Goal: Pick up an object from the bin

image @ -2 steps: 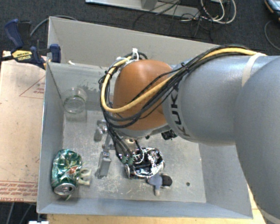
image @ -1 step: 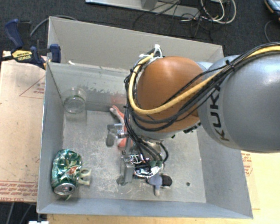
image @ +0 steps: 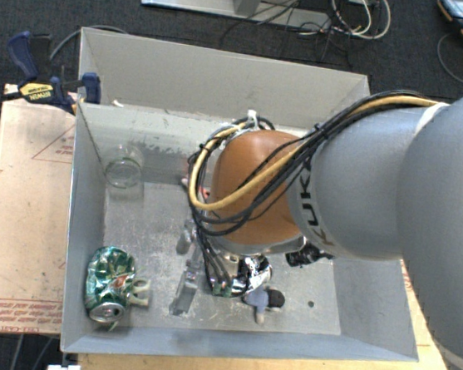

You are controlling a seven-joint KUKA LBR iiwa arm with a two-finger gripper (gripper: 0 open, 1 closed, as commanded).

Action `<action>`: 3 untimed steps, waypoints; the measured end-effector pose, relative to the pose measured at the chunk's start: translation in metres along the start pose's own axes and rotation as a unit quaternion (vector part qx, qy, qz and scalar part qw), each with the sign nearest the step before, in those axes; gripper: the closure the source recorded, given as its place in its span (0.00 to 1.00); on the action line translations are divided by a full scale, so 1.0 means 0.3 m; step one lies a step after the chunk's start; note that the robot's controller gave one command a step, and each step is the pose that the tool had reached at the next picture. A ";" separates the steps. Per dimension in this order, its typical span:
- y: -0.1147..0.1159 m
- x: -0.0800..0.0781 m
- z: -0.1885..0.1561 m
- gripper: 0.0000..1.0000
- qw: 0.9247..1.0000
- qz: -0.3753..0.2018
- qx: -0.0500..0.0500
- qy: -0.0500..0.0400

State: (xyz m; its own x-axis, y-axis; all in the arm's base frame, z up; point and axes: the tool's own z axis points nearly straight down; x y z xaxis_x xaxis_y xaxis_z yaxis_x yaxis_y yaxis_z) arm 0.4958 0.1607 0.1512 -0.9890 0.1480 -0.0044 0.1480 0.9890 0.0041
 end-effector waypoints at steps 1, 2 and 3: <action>-0.047 0.012 -0.073 0.00 0.999 -0.039 0.002 0.003; -0.116 -0.025 -0.034 0.00 1.000 -0.001 0.000 0.001; -0.210 -0.182 0.065 0.00 0.999 -0.040 0.001 0.002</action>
Offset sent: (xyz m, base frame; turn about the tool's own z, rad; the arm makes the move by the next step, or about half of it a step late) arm 0.0066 -0.0484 -0.0064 0.2313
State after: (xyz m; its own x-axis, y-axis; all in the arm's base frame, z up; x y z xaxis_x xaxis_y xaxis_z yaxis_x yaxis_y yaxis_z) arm 0.5406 0.0904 0.1318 -0.9977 0.0676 -0.0015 0.0676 0.9977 0.0021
